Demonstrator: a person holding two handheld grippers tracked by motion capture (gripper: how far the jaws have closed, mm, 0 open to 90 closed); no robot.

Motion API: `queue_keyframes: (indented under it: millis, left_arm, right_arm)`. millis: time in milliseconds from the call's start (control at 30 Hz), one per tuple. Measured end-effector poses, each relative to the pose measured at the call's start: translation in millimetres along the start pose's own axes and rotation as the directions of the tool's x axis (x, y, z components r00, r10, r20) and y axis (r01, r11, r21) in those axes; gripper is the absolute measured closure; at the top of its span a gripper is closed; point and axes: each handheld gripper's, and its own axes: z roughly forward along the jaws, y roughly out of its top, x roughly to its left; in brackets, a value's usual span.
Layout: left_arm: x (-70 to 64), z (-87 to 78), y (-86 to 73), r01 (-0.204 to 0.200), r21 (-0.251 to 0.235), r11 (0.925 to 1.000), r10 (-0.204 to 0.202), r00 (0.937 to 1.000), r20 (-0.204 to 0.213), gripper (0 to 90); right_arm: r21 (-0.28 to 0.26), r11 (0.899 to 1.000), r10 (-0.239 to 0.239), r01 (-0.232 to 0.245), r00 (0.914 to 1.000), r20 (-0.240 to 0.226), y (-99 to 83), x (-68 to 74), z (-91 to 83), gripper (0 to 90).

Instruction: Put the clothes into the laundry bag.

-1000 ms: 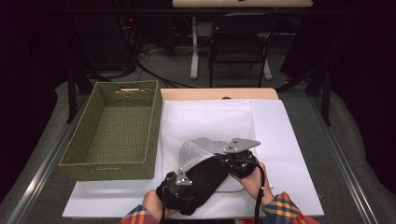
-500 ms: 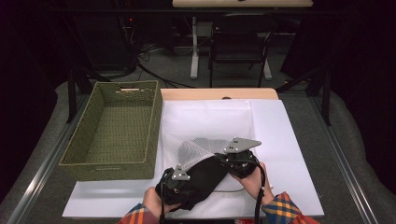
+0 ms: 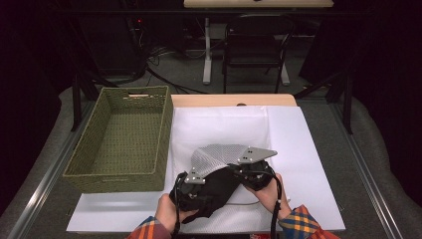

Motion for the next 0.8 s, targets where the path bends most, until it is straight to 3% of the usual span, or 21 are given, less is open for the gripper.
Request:
queue_keyframes:
  millis: [367, 800]
  left_arm:
    - [0.6, 6.6, 8.6, 0.002, -0.028, 0.9996, -0.003, 0.9997, -0.024, 73.0]
    - [0.9, 25.6, 19.9, -0.003, -0.068, 0.9977, -0.001, 0.998, -0.064, 72.4]
  right_arm:
    - [0.003, 1.0, 0.002, -0.002, 1.0, -0.008, 0.3, 1.2, 0.9, 88.4]
    - [0.001, 1.0, 0.006, -0.006, 0.9999, -0.011, -0.3, 0.3, 0.5, 88.4]
